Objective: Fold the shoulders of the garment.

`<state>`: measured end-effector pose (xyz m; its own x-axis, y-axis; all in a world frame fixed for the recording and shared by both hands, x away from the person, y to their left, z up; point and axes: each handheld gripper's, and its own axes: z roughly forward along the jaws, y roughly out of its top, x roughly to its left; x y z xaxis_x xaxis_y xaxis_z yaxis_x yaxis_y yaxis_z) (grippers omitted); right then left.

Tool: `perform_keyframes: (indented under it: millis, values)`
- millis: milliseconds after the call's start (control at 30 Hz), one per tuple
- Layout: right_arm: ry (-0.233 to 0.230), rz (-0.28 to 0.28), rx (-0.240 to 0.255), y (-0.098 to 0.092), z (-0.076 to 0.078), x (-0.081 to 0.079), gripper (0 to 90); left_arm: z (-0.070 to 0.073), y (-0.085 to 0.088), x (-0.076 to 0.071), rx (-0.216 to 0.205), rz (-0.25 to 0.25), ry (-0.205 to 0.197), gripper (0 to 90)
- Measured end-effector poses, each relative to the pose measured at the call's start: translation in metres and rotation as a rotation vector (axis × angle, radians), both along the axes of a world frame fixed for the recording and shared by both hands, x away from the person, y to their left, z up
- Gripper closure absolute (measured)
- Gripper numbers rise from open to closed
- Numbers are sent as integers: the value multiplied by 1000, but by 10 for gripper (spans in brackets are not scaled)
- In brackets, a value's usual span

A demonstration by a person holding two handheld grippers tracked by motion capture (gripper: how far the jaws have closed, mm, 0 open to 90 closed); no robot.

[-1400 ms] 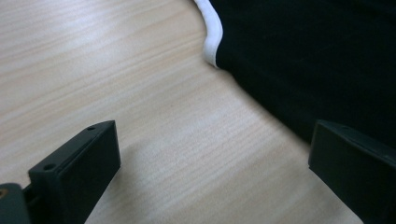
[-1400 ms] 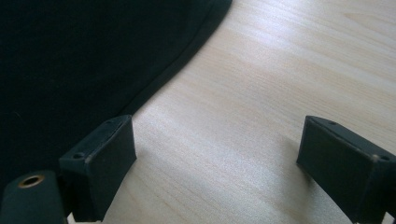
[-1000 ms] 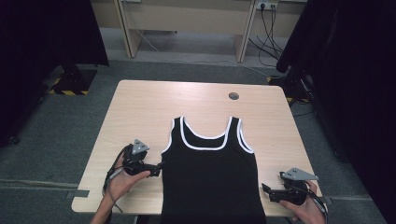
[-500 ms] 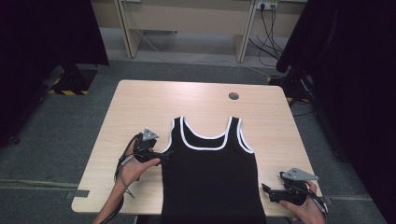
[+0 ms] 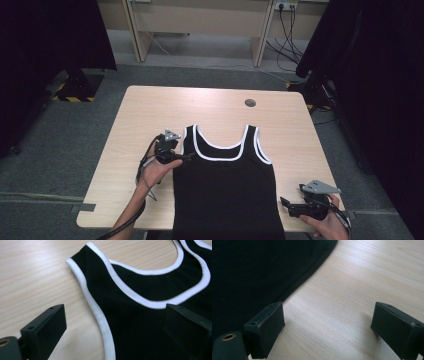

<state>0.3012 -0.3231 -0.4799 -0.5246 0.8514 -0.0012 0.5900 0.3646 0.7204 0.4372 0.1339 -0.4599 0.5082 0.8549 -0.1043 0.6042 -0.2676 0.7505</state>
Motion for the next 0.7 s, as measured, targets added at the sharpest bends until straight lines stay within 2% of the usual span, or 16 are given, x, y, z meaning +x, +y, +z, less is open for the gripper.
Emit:
perform_keyframes:
  millis: [233,367,500,533,700]
  values:
    - [0,3,0,0,0,0,116,-1,-10,29,15,22,12,99]
    - [-2,3,1,0,0,0,116,-2,-14,40,6,31,24,129]
    - [-2,4,1,0,0,0,117,-4,-19,48,22,36,23,158]
    - [0,2,3,0,0,0,116,-5,-22,52,37,33,24,164]
    - [1,5,3,0,0,0,116,-9,-29,59,50,33,24,179]
